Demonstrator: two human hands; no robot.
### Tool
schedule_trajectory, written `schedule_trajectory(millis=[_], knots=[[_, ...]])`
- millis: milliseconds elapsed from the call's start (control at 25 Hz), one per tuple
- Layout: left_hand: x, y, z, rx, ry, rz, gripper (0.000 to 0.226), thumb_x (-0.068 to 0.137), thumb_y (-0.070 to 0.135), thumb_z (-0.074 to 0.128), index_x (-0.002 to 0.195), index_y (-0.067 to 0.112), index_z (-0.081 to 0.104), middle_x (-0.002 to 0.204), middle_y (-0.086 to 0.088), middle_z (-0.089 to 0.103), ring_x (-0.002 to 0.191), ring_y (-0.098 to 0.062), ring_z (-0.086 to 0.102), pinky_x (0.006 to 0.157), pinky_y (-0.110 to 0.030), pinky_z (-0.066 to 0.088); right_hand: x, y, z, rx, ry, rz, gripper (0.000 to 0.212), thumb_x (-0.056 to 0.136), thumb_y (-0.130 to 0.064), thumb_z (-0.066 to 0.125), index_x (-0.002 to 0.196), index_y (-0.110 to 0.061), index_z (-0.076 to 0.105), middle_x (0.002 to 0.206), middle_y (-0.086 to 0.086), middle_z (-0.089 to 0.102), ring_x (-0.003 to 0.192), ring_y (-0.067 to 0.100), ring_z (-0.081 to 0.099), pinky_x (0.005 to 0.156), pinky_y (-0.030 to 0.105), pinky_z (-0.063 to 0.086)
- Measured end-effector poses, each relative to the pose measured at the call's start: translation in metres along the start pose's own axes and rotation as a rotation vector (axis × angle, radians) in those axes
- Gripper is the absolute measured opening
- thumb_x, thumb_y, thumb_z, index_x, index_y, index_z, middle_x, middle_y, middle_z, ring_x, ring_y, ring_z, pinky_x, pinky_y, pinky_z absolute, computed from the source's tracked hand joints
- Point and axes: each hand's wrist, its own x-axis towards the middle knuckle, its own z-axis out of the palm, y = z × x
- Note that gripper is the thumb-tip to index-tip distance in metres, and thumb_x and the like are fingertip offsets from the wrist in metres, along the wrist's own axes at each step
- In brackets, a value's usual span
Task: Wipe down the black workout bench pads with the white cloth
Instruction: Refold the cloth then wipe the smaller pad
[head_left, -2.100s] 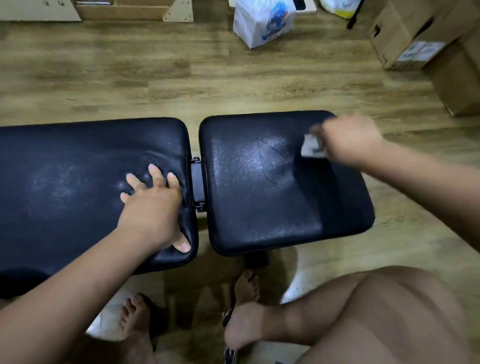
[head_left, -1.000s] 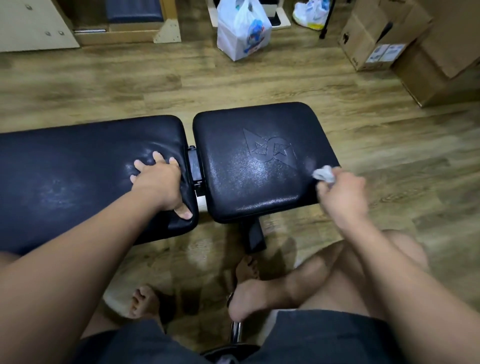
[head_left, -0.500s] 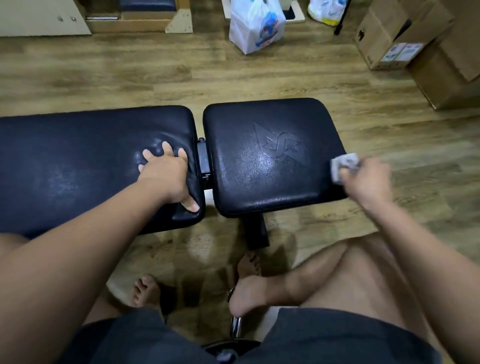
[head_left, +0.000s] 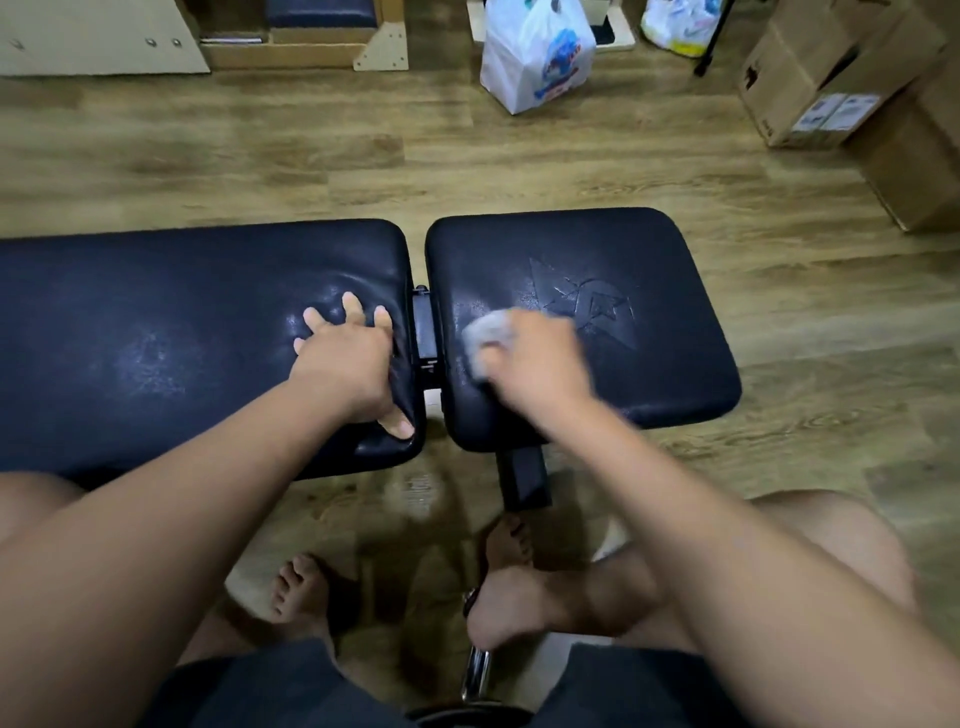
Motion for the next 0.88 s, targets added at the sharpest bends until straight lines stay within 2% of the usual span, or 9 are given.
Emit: schedule_trajectory(millis=[80,160,240,320,440,520,600,720,880], knots=[[-0.001,0.001,-0.001,-0.008,-0.004,-0.009,0.148,0.047,0.058,0.09,0.155,0.014,0.0,0.162,-0.018,-0.009,0.141,-0.06,0.004,0.109,-0.062,0.033,0.011,0.083,-0.042,-0.161,0.137,0.209,0.01,0.074,-0.018,0.058,0.076,-0.017,0.067,0.076,0.012,0.069,0.075,0.035,0.066,0.06,0.032,0.046],[0.0,0.004,-0.002,0.003,-0.008,-0.015,0.149,0.048,0.056,0.091,0.155,0.012,-0.002,0.162,-0.021,-0.011,0.14,-0.062,0.003,0.11,-0.064,0.03,0.011,0.16,-0.096,-0.169,0.197,0.59,0.025,0.078,-0.023,0.059,0.082,0.0,0.068,0.077,0.023,0.066,0.077,0.041,0.064,0.067,0.04,0.051],[0.001,0.006,-0.003,0.003,-0.016,-0.025,0.15,0.049,0.055,0.091,0.155,0.009,-0.004,0.161,-0.023,-0.011,0.139,-0.064,0.004,0.109,-0.066,0.029,0.009,0.194,-0.123,-0.193,0.195,0.744,0.035,0.072,-0.031,0.056,0.076,0.001,0.069,0.066,0.02,0.062,0.077,0.043,0.062,0.069,0.042,0.052],[0.002,0.008,-0.004,0.005,-0.025,-0.032,0.15,0.049,0.054,0.092,0.155,0.007,-0.004,0.16,-0.025,-0.011,0.138,-0.065,0.005,0.109,-0.067,0.028,0.017,0.163,-0.111,-0.19,0.233,0.629,0.026,0.076,-0.026,0.055,0.073,-0.003,0.068,0.066,0.02,0.062,0.08,0.044,0.062,0.071,0.041,0.051],[0.003,0.008,-0.006,0.004,-0.033,-0.035,0.151,0.048,0.054,0.092,0.155,0.007,-0.004,0.16,-0.026,-0.011,0.138,-0.066,0.004,0.108,-0.067,0.028,0.037,0.064,-0.049,-0.068,0.279,0.363,0.026,0.081,-0.022,0.055,0.098,-0.009,0.07,0.087,0.019,0.069,0.086,0.038,0.065,0.075,0.039,0.052],[0.001,0.006,-0.005,-0.02,-0.046,-0.031,0.151,0.047,0.054,0.092,0.156,0.009,-0.003,0.16,-0.024,-0.012,0.139,-0.064,0.003,0.109,-0.067,0.027,0.037,-0.017,-0.002,0.05,0.118,0.176,0.025,0.083,-0.024,0.056,0.103,-0.017,0.07,0.09,0.009,0.069,0.086,0.03,0.064,0.075,0.034,0.051],[0.0,0.004,-0.004,-0.033,-0.037,-0.022,0.15,0.046,0.053,0.093,0.156,0.012,0.0,0.161,-0.022,-0.013,0.139,-0.064,0.001,0.11,-0.067,0.027,0.042,-0.066,0.025,0.141,-0.024,0.038,0.02,0.084,-0.03,0.057,0.097,-0.018,0.067,0.096,0.011,0.067,0.091,0.034,0.061,0.07,0.03,0.045],[0.0,0.005,-0.005,-0.016,-0.042,-0.024,0.152,0.048,0.054,0.092,0.155,0.008,-0.005,0.16,-0.025,-0.013,0.138,-0.065,0.002,0.109,-0.068,0.027,0.078,-0.026,0.006,0.012,0.074,0.034,0.021,0.08,-0.023,0.053,0.089,-0.013,0.068,0.093,0.014,0.07,0.091,0.035,0.063,0.068,0.028,0.041],[0.005,0.008,-0.005,0.002,-0.053,-0.034,0.153,0.048,0.053,0.092,0.153,0.004,-0.008,0.158,-0.029,-0.013,0.136,-0.068,0.005,0.107,-0.069,0.029,0.122,0.118,-0.076,-0.214,0.154,0.416,0.054,0.064,-0.042,0.037,0.085,-0.003,0.068,0.082,0.015,0.066,0.076,0.036,0.062,0.054,0.027,0.04]])
